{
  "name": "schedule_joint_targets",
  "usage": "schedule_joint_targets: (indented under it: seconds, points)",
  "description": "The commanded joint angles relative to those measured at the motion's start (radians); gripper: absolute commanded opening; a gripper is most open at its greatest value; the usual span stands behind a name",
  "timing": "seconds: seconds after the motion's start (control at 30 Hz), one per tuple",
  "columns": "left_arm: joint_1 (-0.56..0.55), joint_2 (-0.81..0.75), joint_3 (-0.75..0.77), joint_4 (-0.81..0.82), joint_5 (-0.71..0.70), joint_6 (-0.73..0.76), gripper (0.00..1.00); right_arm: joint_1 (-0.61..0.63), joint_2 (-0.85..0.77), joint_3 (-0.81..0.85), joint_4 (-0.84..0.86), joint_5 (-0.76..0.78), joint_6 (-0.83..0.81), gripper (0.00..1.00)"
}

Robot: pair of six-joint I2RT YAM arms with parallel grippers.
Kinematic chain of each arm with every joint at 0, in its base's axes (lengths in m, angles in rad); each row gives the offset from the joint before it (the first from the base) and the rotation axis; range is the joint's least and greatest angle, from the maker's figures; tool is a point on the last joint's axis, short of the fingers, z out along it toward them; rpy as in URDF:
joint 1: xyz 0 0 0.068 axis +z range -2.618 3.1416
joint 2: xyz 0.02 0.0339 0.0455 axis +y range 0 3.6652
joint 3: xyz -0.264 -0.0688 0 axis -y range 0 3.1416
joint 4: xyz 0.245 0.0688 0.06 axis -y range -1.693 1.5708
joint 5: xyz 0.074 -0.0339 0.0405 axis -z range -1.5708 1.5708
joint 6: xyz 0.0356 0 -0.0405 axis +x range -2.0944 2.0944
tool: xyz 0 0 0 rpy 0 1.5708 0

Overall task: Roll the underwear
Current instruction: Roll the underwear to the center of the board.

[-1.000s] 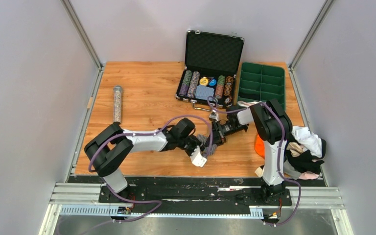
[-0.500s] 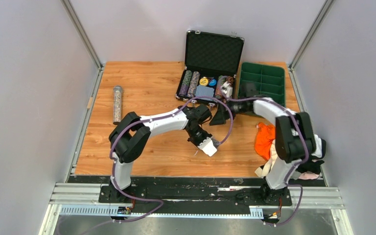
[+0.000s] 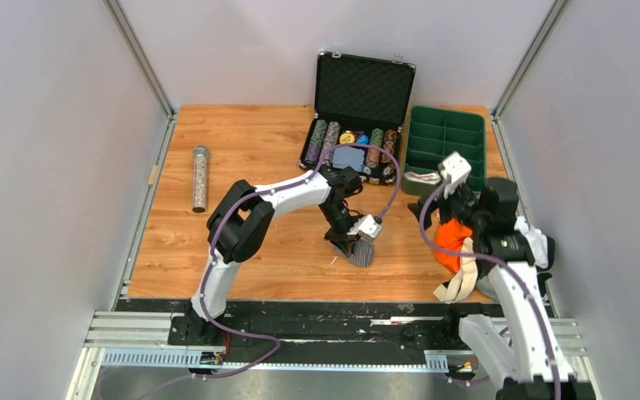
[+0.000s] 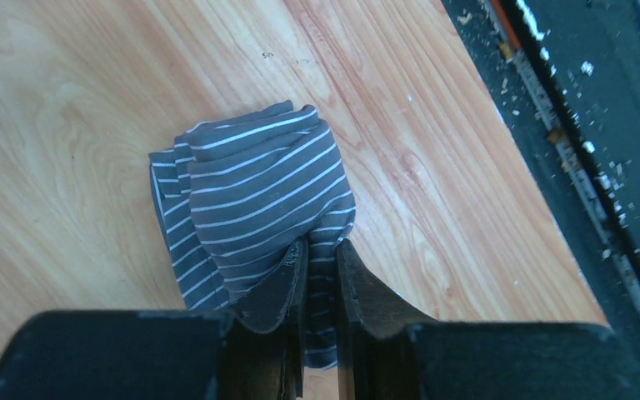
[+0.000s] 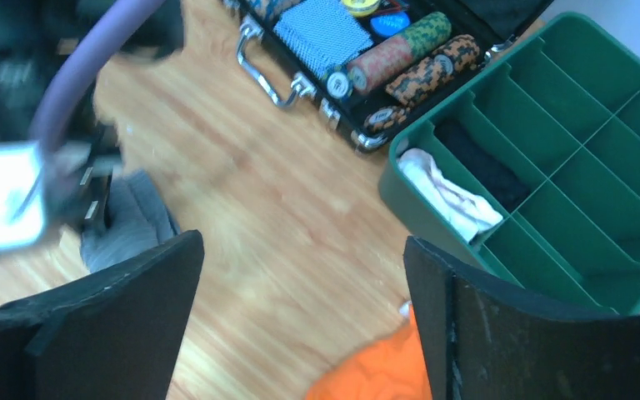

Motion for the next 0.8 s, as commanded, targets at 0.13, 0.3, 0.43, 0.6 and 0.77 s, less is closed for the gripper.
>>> schedule_joint_targets:
  seconds: [0.13,0.3,0.43,0.6,0.77]
  points:
    - [0.002,0.144,-0.019,-0.087,-0.005,-0.166,0.00,0.081,-0.292,-0.271,-0.339,-0.239,-0.528,0.68]
    - [0.012,0.160,-0.023,-0.068,0.005,-0.201,0.00,0.378,-0.314,-0.444,-0.037,-0.039,-0.623,0.67]
    - [0.018,0.169,-0.024,-0.047,0.016,-0.237,0.00,0.558,-0.150,-0.500,0.217,0.002,-0.692,0.66]
    - [0.030,0.188,-0.003,-0.047,0.040,-0.274,0.00,0.667,0.050,-0.516,0.447,-0.012,-0.758,0.63]
    - [0.046,0.201,0.023,-0.065,0.059,-0.290,0.00,0.699,0.166,-0.521,0.519,-0.014,-0.811,0.59]
